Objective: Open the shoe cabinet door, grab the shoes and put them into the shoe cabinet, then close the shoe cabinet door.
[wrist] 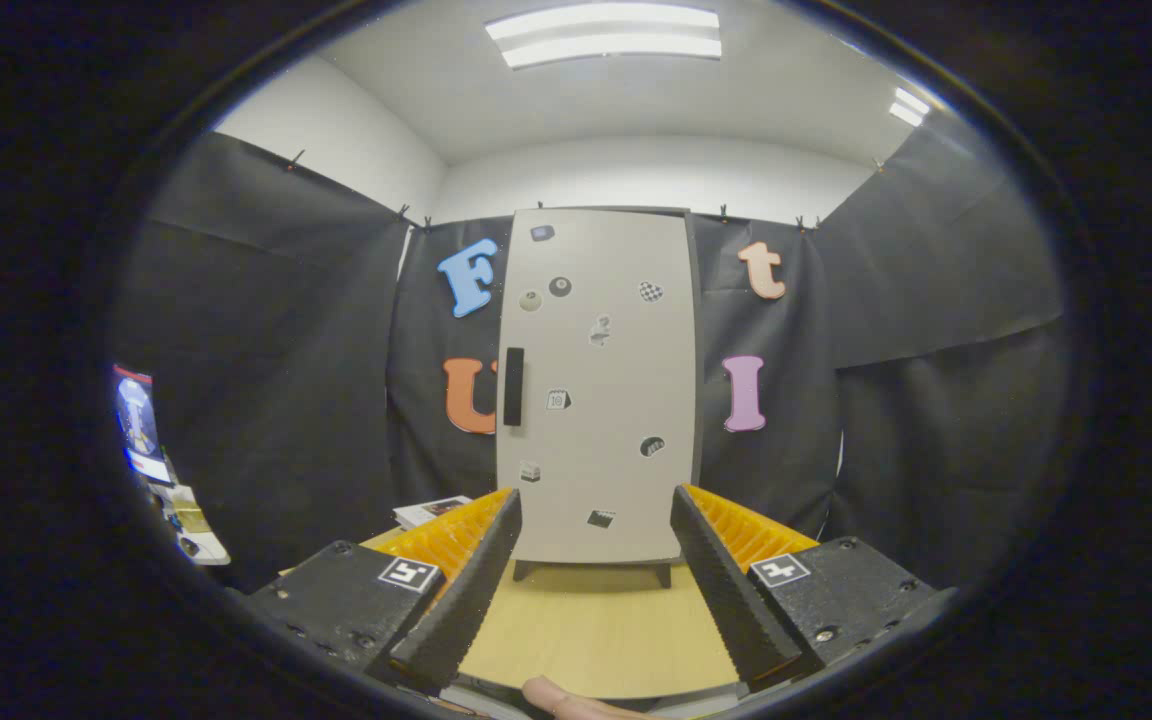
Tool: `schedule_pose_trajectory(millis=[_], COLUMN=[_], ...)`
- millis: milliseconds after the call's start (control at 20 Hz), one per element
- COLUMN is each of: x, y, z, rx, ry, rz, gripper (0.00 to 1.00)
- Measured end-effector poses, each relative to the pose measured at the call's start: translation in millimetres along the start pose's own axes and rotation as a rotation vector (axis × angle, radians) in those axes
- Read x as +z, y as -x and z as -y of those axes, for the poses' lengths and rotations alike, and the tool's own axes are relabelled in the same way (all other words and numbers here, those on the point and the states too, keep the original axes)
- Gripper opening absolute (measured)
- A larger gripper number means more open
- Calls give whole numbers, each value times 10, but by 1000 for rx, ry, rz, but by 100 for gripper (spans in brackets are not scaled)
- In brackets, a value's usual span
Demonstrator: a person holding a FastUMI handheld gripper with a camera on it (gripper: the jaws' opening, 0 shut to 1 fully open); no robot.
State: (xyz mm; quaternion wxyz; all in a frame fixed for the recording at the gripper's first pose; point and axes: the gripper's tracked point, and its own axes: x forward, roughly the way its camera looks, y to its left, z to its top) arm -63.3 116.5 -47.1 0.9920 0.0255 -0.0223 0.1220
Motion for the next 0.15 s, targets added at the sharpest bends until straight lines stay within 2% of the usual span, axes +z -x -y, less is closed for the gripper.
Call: schedule_pose_trajectory(millis=[150], x=[-7], y=[-22], z=[-12], rx=[-10], ry=[14], rz=[17], gripper=[98])
